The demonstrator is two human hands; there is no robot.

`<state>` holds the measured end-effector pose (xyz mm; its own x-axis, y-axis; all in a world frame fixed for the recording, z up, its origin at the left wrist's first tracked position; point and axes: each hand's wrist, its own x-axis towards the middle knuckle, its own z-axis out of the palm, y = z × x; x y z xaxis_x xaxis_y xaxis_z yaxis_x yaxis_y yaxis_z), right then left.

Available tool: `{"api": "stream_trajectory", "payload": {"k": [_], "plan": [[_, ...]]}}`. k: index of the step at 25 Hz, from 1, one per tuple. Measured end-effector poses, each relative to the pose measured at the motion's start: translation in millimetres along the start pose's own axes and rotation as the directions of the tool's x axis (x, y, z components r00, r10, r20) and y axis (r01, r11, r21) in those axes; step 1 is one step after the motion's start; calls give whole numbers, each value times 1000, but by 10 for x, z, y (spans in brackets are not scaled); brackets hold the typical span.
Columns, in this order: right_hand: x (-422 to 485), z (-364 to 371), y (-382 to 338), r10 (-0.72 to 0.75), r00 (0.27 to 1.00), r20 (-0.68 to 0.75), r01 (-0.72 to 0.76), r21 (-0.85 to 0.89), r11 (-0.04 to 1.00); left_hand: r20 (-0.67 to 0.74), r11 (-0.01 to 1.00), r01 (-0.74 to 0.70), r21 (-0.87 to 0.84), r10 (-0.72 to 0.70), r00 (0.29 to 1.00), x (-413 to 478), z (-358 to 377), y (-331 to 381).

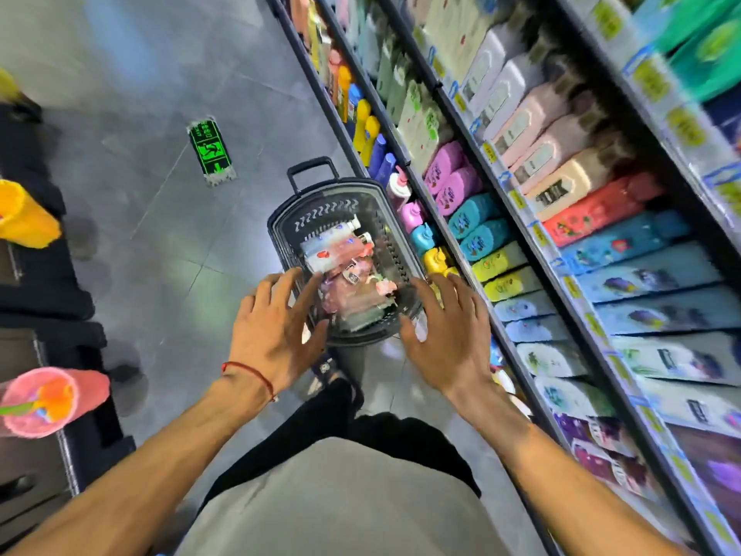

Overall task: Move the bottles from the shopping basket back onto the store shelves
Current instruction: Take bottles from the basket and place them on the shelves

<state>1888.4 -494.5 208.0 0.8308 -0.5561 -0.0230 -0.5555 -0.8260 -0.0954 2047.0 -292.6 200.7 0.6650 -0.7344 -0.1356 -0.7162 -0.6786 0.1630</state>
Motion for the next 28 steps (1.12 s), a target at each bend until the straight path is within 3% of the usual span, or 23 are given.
{"api": "stream_trajectory", "payload": {"k": [5,9,16,22,28], "plan": [[-500,-93,51,15,996,-85,-13,22,1000,3,995,-41,91,41,999,-464,-159,240],[-883,-166,15,15,987,-162,-13,15,1000,-13,970,-170,172,175,984,-707,-378,286],[-1193,-219,-412,190,956,-223,-189,24,982,23,897,-390,209,394,919,-469,-528,25],[-909,-221,-1192,395,911,-122,-399,-11,917,-9,784,-613,97,617,787,179,-651,-493],[-445,-163,-1955,621,767,-158,-623,44,781,51,655,-747,115,747,663,929,-809,-1208]]}}
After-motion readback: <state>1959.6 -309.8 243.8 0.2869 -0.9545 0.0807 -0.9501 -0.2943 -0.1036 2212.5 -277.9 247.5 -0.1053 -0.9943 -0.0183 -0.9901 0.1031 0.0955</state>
